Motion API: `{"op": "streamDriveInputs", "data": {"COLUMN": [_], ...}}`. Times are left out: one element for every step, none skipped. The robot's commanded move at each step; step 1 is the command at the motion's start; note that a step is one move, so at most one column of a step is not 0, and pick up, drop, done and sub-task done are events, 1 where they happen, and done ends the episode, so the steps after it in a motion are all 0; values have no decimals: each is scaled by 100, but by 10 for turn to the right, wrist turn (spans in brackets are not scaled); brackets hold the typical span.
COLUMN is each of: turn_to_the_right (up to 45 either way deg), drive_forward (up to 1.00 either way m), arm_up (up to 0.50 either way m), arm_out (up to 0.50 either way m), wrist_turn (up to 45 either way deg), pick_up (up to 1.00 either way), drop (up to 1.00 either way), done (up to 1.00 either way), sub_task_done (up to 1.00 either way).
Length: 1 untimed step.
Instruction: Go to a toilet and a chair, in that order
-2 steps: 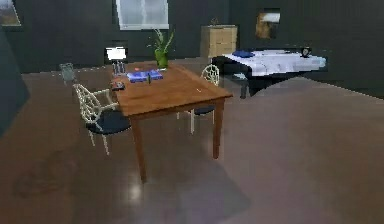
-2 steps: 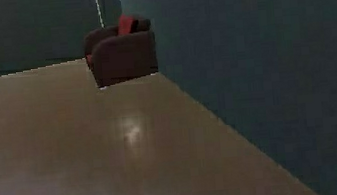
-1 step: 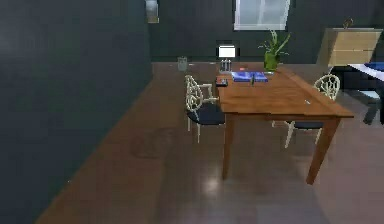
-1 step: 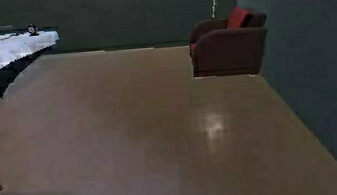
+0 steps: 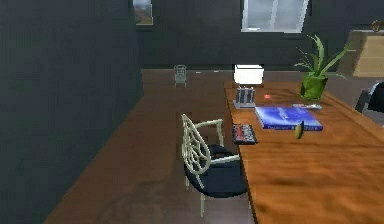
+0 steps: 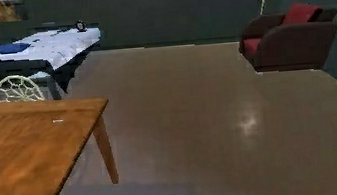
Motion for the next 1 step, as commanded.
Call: {"op": "streamDriveInputs", "data": {"turn_to_the_right": [-30], "drive_forward": [0], "arm_up": [0], "arm_out": [0], "wrist_turn": [0], "pick_up": [0], "drop": [0], "done": [0], "sub_task_done": [0]}}
